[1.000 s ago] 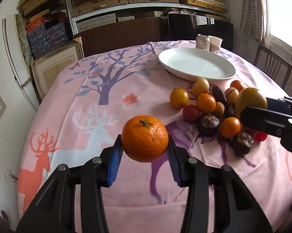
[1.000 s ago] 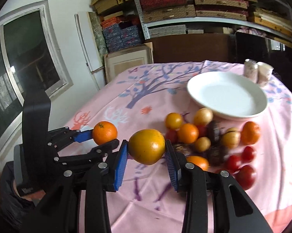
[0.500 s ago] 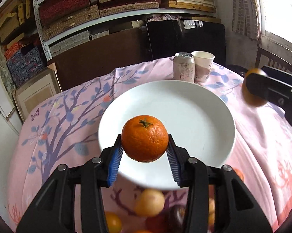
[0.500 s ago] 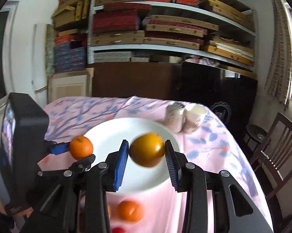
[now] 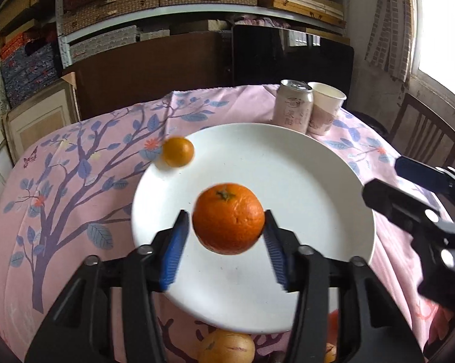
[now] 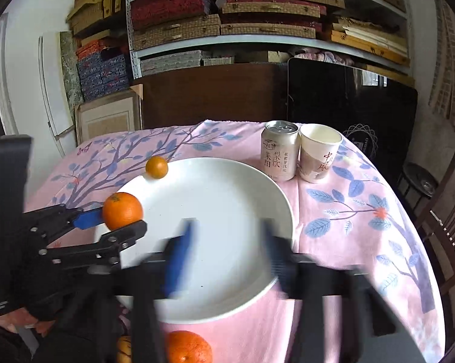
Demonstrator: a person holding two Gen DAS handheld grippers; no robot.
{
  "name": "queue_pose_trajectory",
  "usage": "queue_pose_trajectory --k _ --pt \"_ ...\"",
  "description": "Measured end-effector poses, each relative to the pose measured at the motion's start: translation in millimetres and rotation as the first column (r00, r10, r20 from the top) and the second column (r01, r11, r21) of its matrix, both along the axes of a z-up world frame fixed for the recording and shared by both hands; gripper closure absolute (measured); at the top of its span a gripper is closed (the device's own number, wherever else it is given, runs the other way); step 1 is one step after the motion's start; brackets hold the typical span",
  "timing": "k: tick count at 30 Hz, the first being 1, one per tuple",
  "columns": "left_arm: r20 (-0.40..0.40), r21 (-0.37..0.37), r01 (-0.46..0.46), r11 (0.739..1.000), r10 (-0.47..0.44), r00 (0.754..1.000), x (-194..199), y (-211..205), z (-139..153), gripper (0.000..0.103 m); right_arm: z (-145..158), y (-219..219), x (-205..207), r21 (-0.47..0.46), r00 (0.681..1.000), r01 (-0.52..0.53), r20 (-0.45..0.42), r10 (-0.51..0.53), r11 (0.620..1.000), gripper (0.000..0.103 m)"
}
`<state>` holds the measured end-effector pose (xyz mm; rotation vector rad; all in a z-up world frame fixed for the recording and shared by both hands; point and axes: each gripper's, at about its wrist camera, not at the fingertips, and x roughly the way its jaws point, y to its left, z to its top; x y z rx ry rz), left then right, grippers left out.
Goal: Organize fruits
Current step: 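Release the yellow citrus onto the plate with the right tool while the left tool lowers the orange, then withdraw both open tools from the plate back to the fruit pile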
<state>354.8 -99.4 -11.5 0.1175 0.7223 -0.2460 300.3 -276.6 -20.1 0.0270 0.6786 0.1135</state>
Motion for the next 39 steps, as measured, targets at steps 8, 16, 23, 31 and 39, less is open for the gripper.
queue_pose_trajectory --k 8,16,23,31,39 --pt "0.033 0.030 0.069 0.997 -0.070 0.997 -17 -8 15 0.006 19 3 -15 -0.055 0.999 -0.021 0.033 0.023 0.998 0.031" --pt "0.016 -0.009 0.030 1.000 -0.030 0.999 -60 41 33 0.005 26 -10 -57 -0.050 1.000 -0.008 -0.013 0.007 0.999 0.028" --pt "-0.043 0.144 0.062 0.988 -0.056 0.997 -107 64 10 0.005 -1 -25 -92 0.033 0.995 0.005 -0.096 -0.002 0.999 0.027" --pt "-0.111 0.154 0.162 0.975 -0.146 0.983 -167 66 -18 0.005 -25 -2 -148 0.003 0.984 -0.080 -0.161 0.080 0.997 0.020" --pt "-0.065 0.206 0.251 0.946 -0.243 0.968 -222 51 -29 0.005 -44 55 -190 -0.153 0.962 -0.210 -0.208 0.176 0.966 0.020"
